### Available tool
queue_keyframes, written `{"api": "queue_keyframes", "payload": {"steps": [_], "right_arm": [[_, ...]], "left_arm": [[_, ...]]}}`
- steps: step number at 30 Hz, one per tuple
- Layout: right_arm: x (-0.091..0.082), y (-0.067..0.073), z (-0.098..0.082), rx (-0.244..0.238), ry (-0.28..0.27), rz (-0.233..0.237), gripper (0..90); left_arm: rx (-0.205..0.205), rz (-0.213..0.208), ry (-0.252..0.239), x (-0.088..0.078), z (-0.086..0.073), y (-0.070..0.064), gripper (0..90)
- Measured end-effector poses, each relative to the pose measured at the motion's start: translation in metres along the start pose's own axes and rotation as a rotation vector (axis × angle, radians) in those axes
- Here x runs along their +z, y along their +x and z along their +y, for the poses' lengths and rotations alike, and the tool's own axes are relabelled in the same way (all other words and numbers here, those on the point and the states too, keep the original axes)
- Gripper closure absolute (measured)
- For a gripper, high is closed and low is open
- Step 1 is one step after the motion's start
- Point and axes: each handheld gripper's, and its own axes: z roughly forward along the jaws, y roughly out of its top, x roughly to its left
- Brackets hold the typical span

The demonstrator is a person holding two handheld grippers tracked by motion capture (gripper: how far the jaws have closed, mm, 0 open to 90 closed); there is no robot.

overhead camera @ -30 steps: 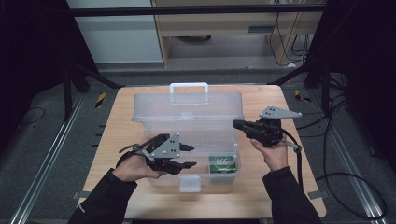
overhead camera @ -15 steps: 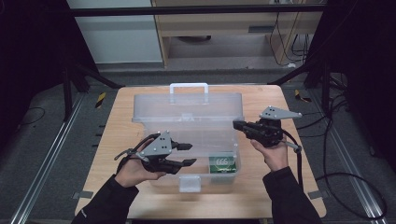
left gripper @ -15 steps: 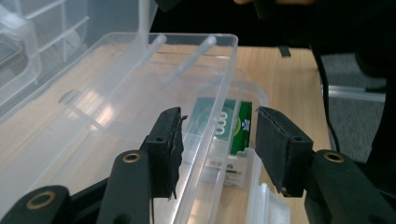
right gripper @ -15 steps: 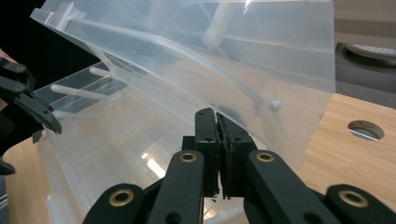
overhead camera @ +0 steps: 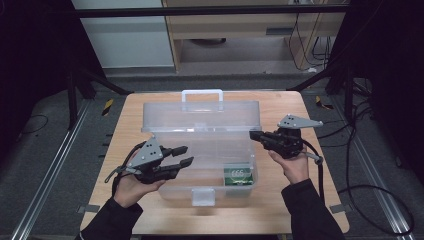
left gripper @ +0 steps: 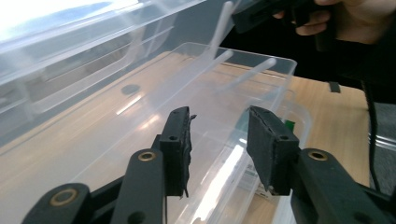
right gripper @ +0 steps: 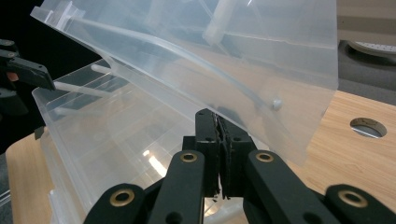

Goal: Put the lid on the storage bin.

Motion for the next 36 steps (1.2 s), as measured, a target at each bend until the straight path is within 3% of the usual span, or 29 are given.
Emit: {"api": "queue_keyframes", "payload": {"steps": [7, 12, 21, 30, 36], "right_arm": [[-0.001, 0.001, -0.001, -0.005, 0.004, 0.003, 88.0], [0.000, 0.002, -0.001, -0.007, 0.007, 0.007, 88.0], [-0.001, 0.005, -0.003, -0.023, 0.023, 0.009, 87.8], [-0.002, 0.008, -0.003, -0.033, 0.033, 0.012, 87.6], [-0.003, 0.009, -0.004, -0.040, 0.044, 0.011, 87.5]], "left_arm": [[-0.028, 0.087, -0.003, -0.018, -0.005, 0.007, 66.3], [-0.073, 0.153, -0.005, -0.033, -0.013, 0.017, 71.5], [-0.107, 0.242, 0.010, -0.046, -0.020, 0.029, 79.9], [-0.146, 0.300, 0.014, -0.056, -0.026, 0.040, 87.5], [-0.159, 0.314, 0.024, -0.059, -0.029, 0.044, 89.0]]}}
